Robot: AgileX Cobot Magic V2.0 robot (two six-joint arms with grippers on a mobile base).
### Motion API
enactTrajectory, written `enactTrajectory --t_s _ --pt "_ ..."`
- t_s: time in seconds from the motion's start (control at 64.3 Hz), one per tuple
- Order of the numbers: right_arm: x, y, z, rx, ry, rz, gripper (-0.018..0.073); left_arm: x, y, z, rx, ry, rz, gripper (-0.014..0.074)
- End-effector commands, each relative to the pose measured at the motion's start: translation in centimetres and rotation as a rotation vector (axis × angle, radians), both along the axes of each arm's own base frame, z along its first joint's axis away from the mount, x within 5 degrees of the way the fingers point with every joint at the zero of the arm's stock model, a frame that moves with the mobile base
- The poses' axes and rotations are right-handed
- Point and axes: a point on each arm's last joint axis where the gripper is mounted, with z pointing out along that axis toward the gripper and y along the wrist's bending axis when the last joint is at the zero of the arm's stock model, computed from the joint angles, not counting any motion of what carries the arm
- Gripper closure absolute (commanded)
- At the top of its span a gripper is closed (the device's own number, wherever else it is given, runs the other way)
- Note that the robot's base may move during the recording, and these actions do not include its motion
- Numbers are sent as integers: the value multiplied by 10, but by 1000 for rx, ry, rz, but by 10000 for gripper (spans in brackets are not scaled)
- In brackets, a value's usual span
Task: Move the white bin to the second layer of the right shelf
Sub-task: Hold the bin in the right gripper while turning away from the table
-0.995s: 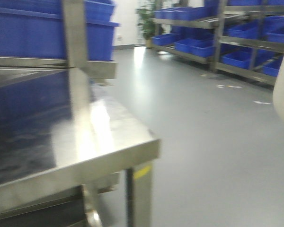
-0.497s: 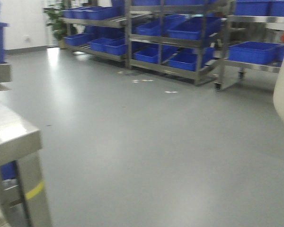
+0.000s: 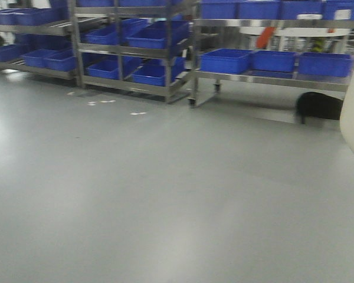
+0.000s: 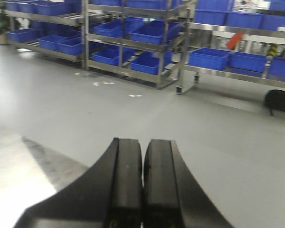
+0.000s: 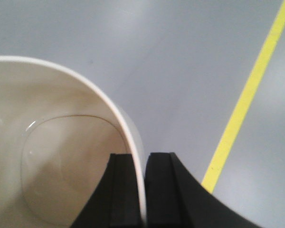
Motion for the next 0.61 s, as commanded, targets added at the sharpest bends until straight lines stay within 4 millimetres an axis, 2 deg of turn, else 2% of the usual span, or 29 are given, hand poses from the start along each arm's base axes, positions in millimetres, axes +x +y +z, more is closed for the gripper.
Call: enactTrajectory --t_s 0.0,0.591 --pt "4 0 14 10 -96 2 494 0 1 -1 -10 -72 4 512" --pt "4 0 14 10 -96 2 494 0 1 -1 -10 -72 4 512"
